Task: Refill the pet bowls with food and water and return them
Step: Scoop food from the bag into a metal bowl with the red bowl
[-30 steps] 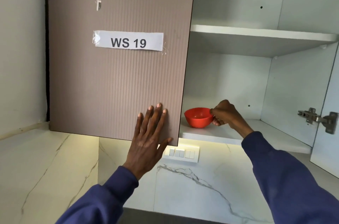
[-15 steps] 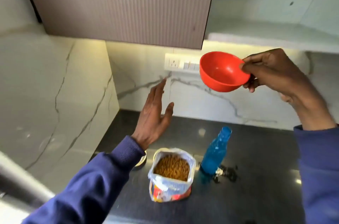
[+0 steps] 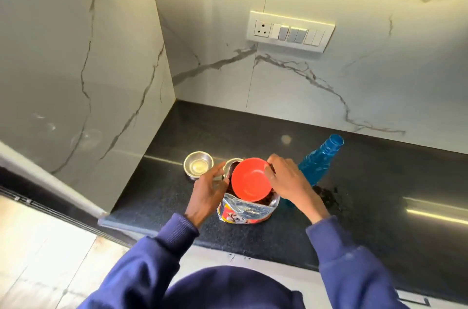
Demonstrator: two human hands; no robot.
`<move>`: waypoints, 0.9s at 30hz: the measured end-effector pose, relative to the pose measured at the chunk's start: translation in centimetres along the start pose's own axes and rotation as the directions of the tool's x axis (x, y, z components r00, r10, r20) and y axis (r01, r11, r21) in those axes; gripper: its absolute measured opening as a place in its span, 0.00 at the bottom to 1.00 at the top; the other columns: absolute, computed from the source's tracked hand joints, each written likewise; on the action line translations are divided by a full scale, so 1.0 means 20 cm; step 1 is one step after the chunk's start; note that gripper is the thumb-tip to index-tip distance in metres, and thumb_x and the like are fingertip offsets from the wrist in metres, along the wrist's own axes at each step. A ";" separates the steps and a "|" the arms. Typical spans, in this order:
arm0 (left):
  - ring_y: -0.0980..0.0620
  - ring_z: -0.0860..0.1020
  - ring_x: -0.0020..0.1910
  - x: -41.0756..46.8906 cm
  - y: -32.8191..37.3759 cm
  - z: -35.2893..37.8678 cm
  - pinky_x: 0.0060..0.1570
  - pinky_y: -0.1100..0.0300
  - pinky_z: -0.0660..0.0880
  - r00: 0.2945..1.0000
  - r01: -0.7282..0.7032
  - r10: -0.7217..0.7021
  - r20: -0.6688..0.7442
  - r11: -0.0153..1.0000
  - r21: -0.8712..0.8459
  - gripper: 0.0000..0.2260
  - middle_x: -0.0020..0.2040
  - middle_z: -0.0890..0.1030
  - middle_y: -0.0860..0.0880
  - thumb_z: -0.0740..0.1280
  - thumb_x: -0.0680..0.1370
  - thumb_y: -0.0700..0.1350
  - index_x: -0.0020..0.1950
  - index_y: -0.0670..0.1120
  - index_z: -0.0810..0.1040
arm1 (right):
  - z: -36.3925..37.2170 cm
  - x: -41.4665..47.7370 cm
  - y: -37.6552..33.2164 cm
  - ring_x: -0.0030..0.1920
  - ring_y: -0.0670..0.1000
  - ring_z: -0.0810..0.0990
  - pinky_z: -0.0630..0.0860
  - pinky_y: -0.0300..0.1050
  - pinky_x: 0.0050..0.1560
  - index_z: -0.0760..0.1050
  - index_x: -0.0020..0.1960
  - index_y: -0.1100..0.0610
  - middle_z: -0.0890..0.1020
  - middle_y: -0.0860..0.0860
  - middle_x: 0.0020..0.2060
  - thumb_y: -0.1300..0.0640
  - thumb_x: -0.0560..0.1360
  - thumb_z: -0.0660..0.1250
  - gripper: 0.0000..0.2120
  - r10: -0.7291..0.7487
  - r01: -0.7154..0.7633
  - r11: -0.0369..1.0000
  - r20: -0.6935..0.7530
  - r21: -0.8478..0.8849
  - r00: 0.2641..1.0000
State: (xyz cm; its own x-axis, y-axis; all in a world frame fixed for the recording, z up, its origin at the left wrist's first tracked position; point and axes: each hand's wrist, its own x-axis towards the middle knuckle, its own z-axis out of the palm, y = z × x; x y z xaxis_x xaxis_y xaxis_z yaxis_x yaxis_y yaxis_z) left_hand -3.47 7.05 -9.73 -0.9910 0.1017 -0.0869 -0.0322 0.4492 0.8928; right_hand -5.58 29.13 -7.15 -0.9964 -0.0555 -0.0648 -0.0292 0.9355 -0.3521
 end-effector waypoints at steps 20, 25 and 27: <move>0.55 0.83 0.59 -0.03 -0.04 0.04 0.62 0.55 0.81 0.997 0.035 -0.029 0.069 0.996 -0.082 0.16 0.62 0.84 0.48 0.65 0.84 0.44 0.72 0.45 0.78 | 0.19 -0.09 0.04 0.56 0.53 0.79 0.81 0.49 0.57 0.72 0.74 0.52 0.79 0.55 0.58 0.46 0.74 0.76 0.32 -0.229 0.215 0.969 -0.108 -0.122 0.968; 0.55 0.83 0.56 -0.06 -0.05 0.06 0.61 0.51 0.81 0.999 0.035 -0.030 0.045 0.993 -0.115 0.16 0.56 0.84 0.52 0.64 0.84 0.44 0.72 0.45 0.77 | 0.15 -0.05 0.00 0.37 0.47 0.85 0.84 0.43 0.43 0.79 0.68 0.57 0.87 0.51 0.42 0.49 0.76 0.73 0.22 -0.181 0.185 0.982 -0.094 0.033 0.979; 0.52 0.83 0.58 -0.07 -0.05 0.06 0.62 0.49 0.81 0.998 0.041 -0.035 0.049 0.992 -0.118 0.16 0.57 0.84 0.51 0.64 0.84 0.44 0.72 0.45 0.77 | 0.15 -0.04 -0.01 0.38 0.48 0.86 0.84 0.45 0.46 0.79 0.68 0.57 0.88 0.50 0.44 0.49 0.78 0.71 0.21 -0.131 0.130 0.979 -0.004 0.154 0.991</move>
State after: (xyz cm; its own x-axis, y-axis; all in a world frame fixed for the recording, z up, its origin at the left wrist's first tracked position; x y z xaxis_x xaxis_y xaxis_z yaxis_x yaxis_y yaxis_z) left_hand -1.96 7.56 -11.15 -0.9817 0.1289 -0.1399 -0.0879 0.3447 0.9346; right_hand -4.60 27.93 -9.75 -0.9843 -0.1759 -0.0143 -0.1456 0.8551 -0.4975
